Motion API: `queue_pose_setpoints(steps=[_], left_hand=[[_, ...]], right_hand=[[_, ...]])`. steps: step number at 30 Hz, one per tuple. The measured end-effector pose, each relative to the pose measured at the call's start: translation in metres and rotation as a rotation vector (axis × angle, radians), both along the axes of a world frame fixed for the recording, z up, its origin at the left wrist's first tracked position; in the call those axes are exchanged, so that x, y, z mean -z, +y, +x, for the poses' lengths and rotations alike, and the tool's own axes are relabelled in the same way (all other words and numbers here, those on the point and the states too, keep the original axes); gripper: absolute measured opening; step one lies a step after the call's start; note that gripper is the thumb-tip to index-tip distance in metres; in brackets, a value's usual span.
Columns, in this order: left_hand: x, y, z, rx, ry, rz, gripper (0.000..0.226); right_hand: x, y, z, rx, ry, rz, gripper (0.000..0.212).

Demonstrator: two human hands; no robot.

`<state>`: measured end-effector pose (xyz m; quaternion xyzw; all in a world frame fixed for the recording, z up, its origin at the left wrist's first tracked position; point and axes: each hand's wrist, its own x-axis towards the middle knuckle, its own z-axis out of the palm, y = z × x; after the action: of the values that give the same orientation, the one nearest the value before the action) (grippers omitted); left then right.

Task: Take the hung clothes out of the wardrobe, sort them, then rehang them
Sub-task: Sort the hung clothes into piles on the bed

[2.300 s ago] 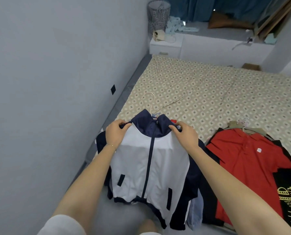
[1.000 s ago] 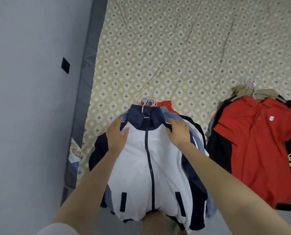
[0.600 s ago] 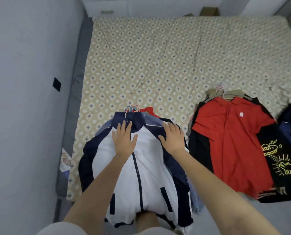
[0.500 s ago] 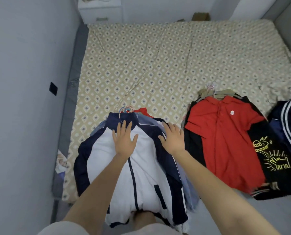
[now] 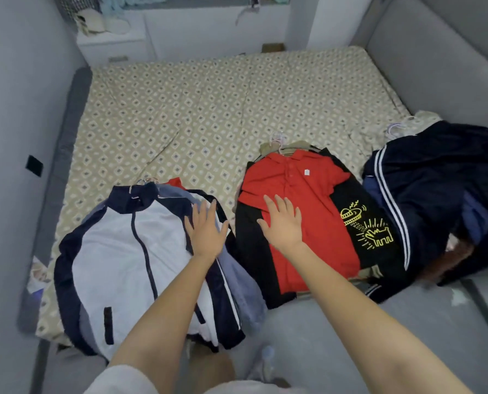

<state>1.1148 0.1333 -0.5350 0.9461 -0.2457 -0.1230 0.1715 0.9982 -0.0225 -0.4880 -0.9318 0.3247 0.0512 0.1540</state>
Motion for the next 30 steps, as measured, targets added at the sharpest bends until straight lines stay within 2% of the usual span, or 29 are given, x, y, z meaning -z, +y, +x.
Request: queue_pose_setpoints(steps=[5, 12, 23, 30], left_hand=[[-0.012, -0.040, -0.039, 0.046, 0.018, -0.023, 0.064], [-0.013, -0.087, -0.047, 0.098, 0.022, -0.006, 0.068], [0.009, -0.163, -0.003, 0.076, 0.094, 0.004, 0.065], [0.018, -0.210, 0.021, 0.047, 0.148, 0.028, 0.067]], right_hand=[[-0.013, -0.041, -0.048, 0.076, 0.001, 0.013, 0.065], [-0.009, -0.092, -0.081, 0.150, 0.035, 0.014, 0.066], [0.002, -0.187, -0.054, 0.130, 0.171, 0.009, 0.067], [0.004, -0.243, -0.029, 0.120, 0.170, 0.014, 0.065]])
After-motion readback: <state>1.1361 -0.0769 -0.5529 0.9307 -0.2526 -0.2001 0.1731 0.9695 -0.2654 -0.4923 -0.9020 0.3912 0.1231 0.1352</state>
